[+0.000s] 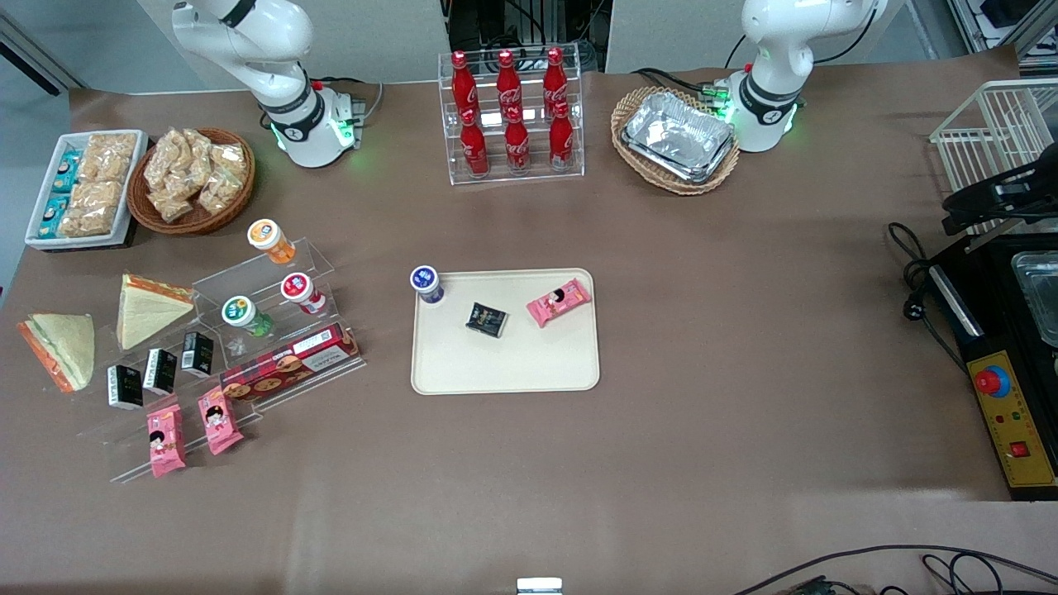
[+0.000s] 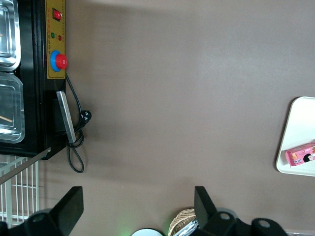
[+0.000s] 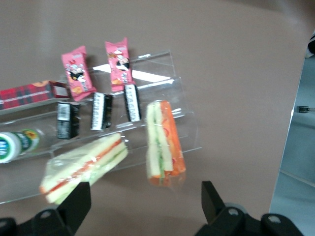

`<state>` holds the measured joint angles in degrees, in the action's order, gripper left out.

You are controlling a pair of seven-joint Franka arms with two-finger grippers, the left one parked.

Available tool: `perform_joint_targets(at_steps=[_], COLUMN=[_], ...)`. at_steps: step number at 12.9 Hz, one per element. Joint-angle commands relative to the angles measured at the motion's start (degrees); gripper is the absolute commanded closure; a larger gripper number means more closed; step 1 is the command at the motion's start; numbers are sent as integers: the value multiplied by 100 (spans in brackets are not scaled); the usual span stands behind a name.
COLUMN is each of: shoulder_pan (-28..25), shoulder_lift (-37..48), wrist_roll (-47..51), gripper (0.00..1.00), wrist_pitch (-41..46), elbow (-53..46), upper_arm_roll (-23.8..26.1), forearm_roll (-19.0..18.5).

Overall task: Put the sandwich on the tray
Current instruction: 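Lower the open right gripper over the wrapped triangle sandwich on the rack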

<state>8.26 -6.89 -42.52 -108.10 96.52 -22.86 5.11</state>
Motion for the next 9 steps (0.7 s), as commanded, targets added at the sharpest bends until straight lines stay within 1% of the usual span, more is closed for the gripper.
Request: perform_joint_targets(at_steps=[1, 2, 6, 9], shoulder_pan=[264, 334, 387, 352], shoulder_lift=[-435, -514, -699, -647], wrist_roll=[-711, -844, -977, -977], gripper=[0, 0, 0, 0], wrist_pitch=[-535, -702, -905, -1423], elbow=[200, 331, 569, 1148], upper_arm_roll=[36, 36, 45, 45], forearm_roll=[410, 490, 491, 482])
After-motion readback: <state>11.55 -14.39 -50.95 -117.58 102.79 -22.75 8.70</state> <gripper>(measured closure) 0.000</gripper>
